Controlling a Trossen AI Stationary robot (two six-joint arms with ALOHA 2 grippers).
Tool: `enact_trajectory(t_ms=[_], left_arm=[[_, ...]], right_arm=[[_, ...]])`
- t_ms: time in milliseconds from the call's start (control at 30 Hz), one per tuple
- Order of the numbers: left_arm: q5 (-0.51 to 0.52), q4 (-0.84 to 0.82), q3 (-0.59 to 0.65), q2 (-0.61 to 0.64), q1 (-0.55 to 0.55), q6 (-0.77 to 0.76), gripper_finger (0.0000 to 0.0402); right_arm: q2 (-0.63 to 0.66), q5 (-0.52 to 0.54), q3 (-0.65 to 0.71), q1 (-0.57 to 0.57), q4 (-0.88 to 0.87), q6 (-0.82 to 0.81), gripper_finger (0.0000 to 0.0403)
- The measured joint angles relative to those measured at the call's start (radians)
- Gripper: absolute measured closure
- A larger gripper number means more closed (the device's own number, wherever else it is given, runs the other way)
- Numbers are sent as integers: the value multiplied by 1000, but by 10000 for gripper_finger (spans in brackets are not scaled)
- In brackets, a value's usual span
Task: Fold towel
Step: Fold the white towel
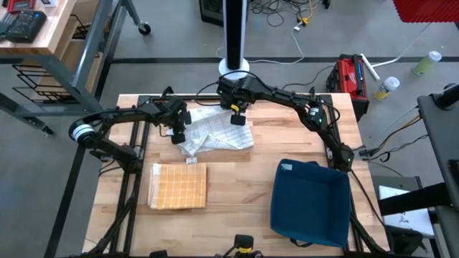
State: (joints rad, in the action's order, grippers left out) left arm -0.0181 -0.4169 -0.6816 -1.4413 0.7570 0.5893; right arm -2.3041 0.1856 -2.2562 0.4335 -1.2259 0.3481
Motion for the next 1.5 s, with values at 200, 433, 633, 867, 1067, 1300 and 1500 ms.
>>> enact_trajectory(t_ms=[200,433,633,867,1067,1300,1500], left_arm=[[5,-22,-58,49,8,-2,397],[92,-52,-145,61,24,25,400],[214,11,-182,31,41,58,400],[219,100,-182,-57,109,78,401],[229,203,-192,-206,153,90,401],[245,208,-217,-273,160,62,401],[259,230,-231,-246,189,14,401]], right_arm=[[13,68,0,5,6,8,403],[23,131,0,17,13,0,403],[27,129,-4,27,28,-41,403],[28,131,-7,49,39,-93,403],[19,123,-7,80,68,-124,403],[-7,130,-3,108,137,-140,403],[-48,158,-1,134,163,-143,403]])
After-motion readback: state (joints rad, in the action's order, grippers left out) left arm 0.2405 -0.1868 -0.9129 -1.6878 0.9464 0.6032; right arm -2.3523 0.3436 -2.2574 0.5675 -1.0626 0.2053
